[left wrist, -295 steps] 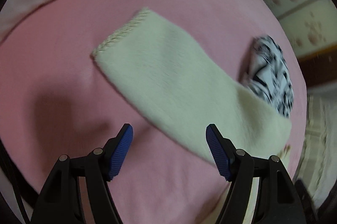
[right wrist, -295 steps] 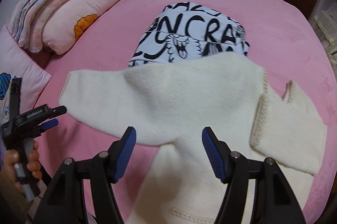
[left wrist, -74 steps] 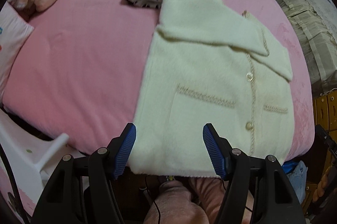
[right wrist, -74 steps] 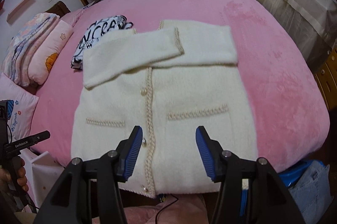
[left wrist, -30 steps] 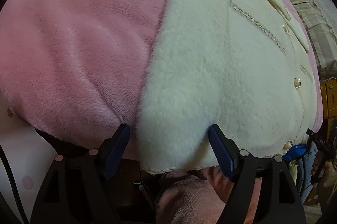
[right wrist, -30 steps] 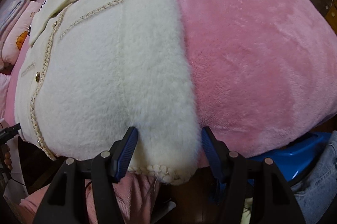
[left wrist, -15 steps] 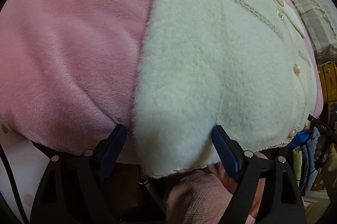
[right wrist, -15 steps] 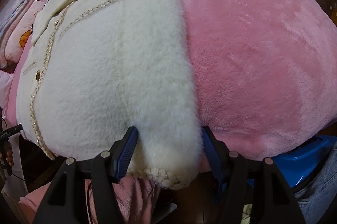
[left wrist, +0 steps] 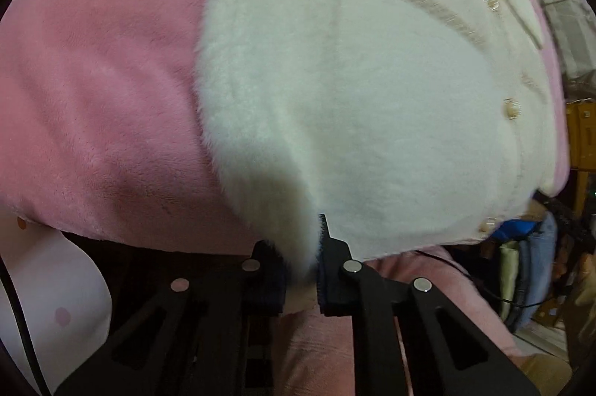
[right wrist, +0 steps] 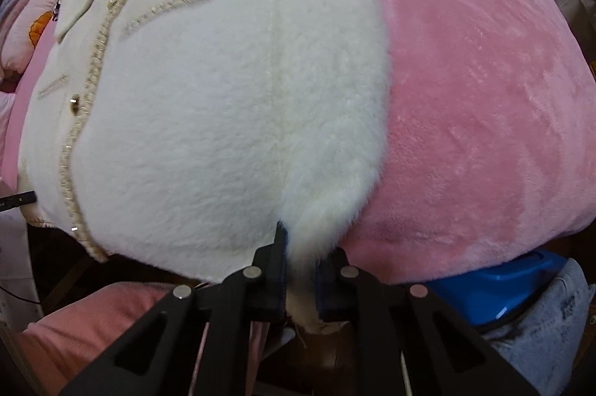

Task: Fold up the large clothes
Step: 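Lift the hem with both tools and fold it up toward the collar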

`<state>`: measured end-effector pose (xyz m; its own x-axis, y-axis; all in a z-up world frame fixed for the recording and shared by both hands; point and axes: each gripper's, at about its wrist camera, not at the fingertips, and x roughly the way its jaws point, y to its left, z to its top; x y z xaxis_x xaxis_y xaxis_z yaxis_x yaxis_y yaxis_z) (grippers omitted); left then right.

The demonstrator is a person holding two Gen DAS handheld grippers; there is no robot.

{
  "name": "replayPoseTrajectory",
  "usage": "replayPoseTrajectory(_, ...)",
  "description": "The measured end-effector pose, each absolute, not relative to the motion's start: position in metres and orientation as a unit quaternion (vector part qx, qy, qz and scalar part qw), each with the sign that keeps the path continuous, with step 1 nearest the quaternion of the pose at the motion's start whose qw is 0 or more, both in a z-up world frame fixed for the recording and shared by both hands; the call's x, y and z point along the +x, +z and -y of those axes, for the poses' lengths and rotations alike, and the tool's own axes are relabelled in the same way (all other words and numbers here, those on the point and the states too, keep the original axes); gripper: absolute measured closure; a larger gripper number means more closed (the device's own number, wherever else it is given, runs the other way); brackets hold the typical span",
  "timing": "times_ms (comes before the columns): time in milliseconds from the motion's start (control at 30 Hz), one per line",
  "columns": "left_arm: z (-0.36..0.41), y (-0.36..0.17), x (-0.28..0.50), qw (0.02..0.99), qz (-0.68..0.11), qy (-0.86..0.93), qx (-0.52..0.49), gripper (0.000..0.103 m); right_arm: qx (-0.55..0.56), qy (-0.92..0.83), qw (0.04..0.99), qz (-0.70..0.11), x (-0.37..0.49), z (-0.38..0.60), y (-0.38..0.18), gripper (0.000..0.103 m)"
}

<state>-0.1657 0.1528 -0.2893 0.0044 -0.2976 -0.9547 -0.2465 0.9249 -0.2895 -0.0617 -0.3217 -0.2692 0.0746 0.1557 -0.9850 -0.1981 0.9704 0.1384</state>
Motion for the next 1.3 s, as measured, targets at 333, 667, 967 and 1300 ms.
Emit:
replayPoseTrajectory(333,-0.158,-0.193,-0.123,0.692,-0.632,-0.066,-0.343,0.094,0.012,0.186,0.728,-0.659,-0.038,0.301,-0.181,0.093)
replayPoseTrajectory(667,-0.192,-0.127,-0.006,0.721,-0.502,-0.006,-0.477,0.094,0.131,0.25,0.767,-0.576,0.097,0.29,-0.111,0.094)
replayPoseTrajectory(967,-0.249,-0.129,0.138,0.73,-0.461,0.123,-0.49,0.084,0.229,0.158,0.78,-0.56,0.273,0.324,-0.128,0.082)
replayPoseTrajectory(1300,-0.247,-0.173,0.201,0.743,-0.535,0.177,-0.361,0.055,0.15,0.12,0.776,-0.6,0.324,0.315,-0.203,0.049)
